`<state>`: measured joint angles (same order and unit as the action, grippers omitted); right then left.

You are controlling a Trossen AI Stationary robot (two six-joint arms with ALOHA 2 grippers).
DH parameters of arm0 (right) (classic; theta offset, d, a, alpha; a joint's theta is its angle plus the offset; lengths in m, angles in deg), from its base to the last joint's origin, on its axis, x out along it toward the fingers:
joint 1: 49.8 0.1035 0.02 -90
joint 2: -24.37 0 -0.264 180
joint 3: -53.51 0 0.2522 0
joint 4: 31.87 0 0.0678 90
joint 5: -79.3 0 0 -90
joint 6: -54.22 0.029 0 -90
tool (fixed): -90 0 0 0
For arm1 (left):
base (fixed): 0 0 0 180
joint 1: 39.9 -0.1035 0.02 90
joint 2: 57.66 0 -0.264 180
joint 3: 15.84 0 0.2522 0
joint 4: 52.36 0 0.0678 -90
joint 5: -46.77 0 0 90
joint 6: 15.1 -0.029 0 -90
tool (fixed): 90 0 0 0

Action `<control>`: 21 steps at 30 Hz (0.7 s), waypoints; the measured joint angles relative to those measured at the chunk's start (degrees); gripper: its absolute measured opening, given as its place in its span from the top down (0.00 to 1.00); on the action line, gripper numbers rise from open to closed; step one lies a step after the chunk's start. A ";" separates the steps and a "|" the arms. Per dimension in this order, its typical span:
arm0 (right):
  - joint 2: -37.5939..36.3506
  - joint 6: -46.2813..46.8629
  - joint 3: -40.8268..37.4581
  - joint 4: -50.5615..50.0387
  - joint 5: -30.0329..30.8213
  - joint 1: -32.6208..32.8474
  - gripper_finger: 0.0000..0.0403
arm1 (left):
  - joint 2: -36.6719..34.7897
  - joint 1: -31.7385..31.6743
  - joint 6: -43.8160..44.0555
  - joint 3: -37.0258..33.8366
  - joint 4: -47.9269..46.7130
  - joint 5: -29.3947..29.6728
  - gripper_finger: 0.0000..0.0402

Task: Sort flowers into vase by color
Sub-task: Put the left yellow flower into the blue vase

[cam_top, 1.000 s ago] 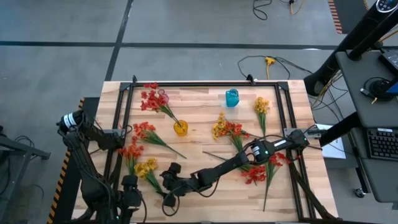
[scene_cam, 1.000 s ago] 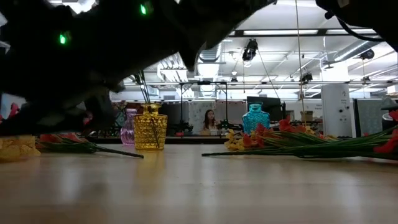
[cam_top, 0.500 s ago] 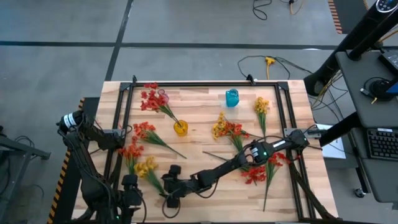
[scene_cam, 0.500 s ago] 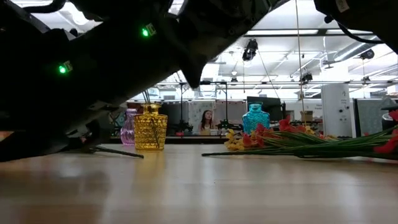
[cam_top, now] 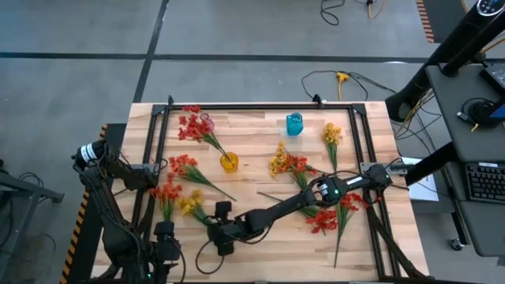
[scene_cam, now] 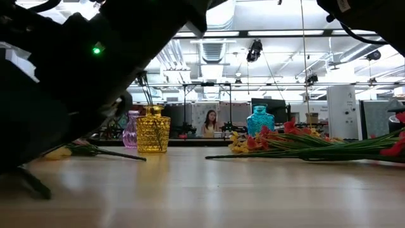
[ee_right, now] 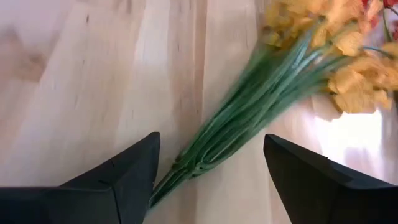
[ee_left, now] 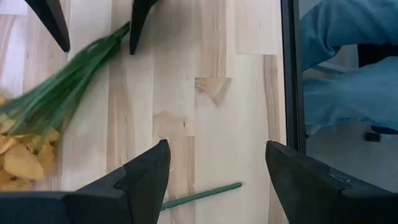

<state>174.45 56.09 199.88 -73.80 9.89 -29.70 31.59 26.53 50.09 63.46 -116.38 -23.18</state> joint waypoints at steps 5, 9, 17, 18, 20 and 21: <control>-0.61 -2.90 1.62 -4.95 0.01 0.00 0.32 | 0.00 0.12 1.00 0.00 0.04 -0.04 0.39; -1.71 -2.54 1.50 -7.59 -0.04 -0.14 0.31 | 0.00 0.43 1.96 0.00 0.04 -0.04 0.39; -2.12 4.28 0.90 -2.25 -0.21 -1.29 0.30 | 0.00 0.76 2.29 0.00 0.04 -0.04 0.39; -1.99 4.96 0.83 -0.86 -0.07 -1.48 0.30 | 0.00 0.76 2.44 0.00 0.04 -0.04 0.39; -1.90 6.66 0.26 2.39 0.00 -1.89 0.30 | 0.00 0.76 2.66 0.00 0.06 -0.04 0.39; -1.90 7.72 -0.47 4.51 0.01 -2.10 0.30 | 0.00 0.76 2.89 0.00 0.04 -0.04 0.39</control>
<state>172.55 63.81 199.42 -69.29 9.90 -31.80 31.59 27.30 52.98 63.46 -116.34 -23.22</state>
